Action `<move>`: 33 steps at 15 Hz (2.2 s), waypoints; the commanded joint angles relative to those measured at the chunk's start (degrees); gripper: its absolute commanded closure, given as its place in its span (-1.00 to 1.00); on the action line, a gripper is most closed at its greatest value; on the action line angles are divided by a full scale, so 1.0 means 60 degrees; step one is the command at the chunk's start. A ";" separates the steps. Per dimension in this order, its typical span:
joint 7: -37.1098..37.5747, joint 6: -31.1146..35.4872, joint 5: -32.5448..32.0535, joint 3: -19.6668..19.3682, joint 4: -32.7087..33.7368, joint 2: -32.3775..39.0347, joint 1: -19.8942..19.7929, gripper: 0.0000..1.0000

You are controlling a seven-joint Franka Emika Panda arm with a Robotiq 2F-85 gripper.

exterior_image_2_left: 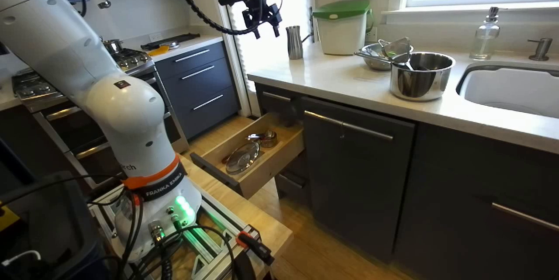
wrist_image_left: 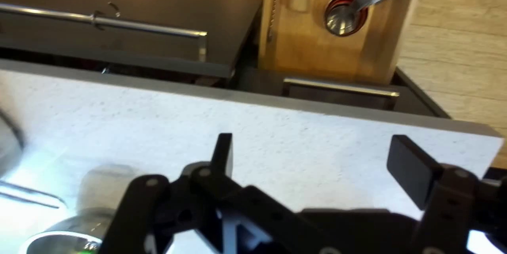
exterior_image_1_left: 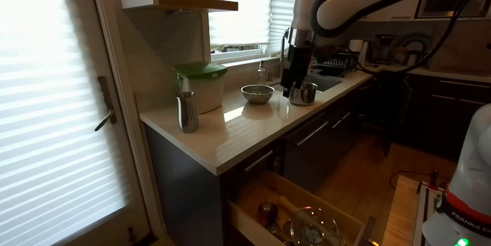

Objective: Move the smaller silver bowl close to the edge of the kitchen counter

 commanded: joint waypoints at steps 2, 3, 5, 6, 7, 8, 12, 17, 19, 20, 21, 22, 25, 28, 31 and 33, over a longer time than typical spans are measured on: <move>-0.2172 0.1453 -0.1248 -0.1178 -0.0009 0.1004 -0.0725 -1.00; -0.2848 0.1158 -0.1386 -0.1403 0.0309 0.1352 -0.0818 -1.00; -0.4008 0.0587 -0.1538 -0.1694 0.0899 0.1936 -0.0926 -1.00; -0.4293 0.0397 -0.1714 -0.1728 0.1185 0.2187 -0.0975 -1.00; -0.3742 0.0910 -0.1384 -0.1701 0.0486 0.1579 -0.0951 -1.00; -0.4026 0.0801 -0.1441 -0.1755 0.0729 0.1831 -0.0990 -1.00; -0.4196 0.0618 -0.1492 -0.1725 0.1122 0.2184 -0.0978 -1.00; -0.4231 0.0584 -0.1501 -0.1722 0.1163 0.2184 -0.0977 -1.00; -0.4274 0.1603 -0.1689 -0.1704 0.1238 0.2362 -0.0957 -1.00; -0.4212 0.2160 -0.2260 -0.1687 0.1504 0.2628 -0.0986 -1.00; -0.4579 0.2520 -0.2411 -0.1719 0.1941 0.3018 -0.1011 -1.00; -0.4806 0.2979 -0.2635 -0.1756 0.2395 0.3433 -0.1047 -1.00; -0.6313 0.4083 -0.2399 -0.1767 0.3975 0.4859 -0.1187 -1.00; -0.8492 0.4559 -0.1464 -0.1312 0.5740 0.6383 -0.1620 -1.00; -1.0449 0.3982 0.0023 -0.0379 0.7374 0.7818 -0.2200 -1.00; -1.1201 0.3357 0.0530 -0.0007 0.7836 0.8228 -0.2425 -1.00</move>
